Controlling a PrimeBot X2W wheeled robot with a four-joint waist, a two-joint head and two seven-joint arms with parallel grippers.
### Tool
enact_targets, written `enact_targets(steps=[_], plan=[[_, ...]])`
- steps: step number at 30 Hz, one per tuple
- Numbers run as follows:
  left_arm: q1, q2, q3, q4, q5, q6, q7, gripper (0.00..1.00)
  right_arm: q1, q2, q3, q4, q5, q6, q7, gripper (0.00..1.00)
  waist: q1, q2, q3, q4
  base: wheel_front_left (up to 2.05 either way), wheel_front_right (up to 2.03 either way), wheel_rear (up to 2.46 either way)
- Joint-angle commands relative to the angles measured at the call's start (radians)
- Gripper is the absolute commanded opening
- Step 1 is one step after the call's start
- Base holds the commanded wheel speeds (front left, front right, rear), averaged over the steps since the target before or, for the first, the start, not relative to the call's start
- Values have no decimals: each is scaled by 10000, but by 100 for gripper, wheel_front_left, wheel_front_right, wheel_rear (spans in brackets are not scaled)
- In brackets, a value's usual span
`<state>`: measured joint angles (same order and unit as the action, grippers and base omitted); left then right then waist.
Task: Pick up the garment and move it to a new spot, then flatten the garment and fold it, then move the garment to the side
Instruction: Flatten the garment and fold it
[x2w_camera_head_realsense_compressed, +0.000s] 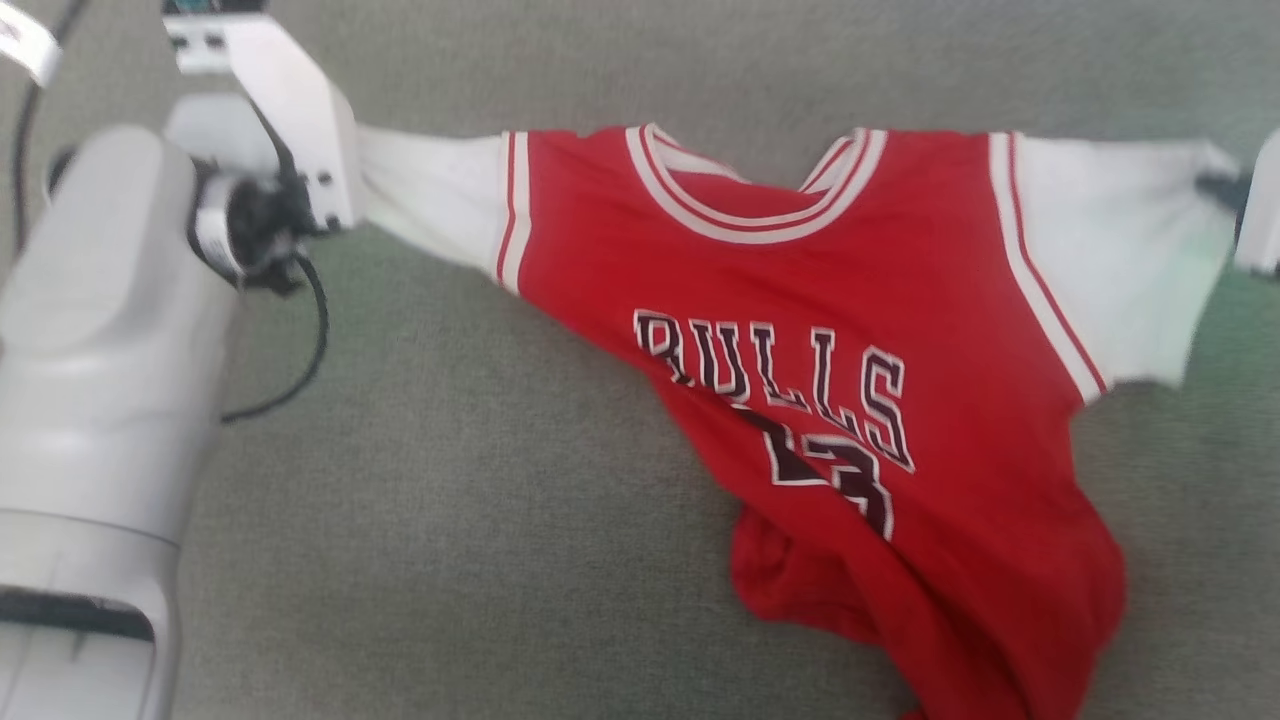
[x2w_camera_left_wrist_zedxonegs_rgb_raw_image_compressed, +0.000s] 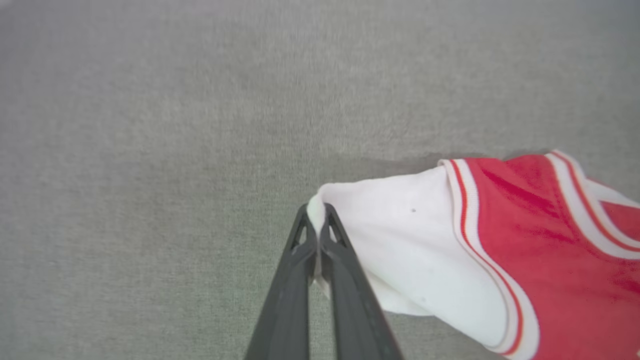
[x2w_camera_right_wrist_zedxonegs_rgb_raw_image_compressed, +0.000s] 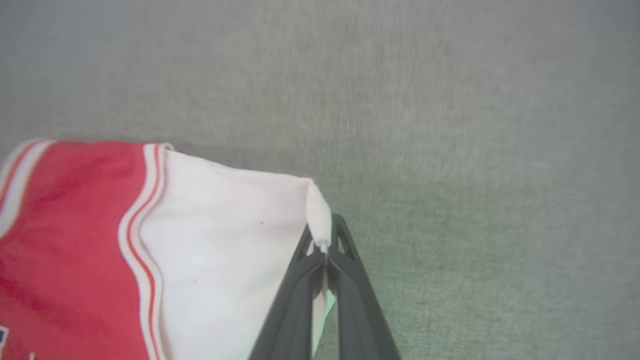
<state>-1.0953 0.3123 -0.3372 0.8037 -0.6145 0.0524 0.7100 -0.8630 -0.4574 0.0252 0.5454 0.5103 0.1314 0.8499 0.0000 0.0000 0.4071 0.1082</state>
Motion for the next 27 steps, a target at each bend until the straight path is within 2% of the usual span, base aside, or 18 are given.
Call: enact_targets(steps=[1,10,16,27], plan=[[-223,117,-30,-96,121,-36,16,0,-272,97,-104,-40,-106,-14,-215,0,0,0,-394,-199,0,0,0],[-1075,782,29,-929,323,50,170,0,-1432,709,-155,-180,-414,-14,-1000,0,0,0,-1647,-673,0,0,0],[-1268,1097,179,-1527,162,-67,118,0,-2063,1056,-29,-97,-247,-12,-1399,0,0,0,-2538,-885,0,0,0],[-1166,1549,381,-2236,-11,51,302,0,-2567,1307,433,-65,-167,-12,-1232,0,0,0,-3672,-1156,0,0,0]])
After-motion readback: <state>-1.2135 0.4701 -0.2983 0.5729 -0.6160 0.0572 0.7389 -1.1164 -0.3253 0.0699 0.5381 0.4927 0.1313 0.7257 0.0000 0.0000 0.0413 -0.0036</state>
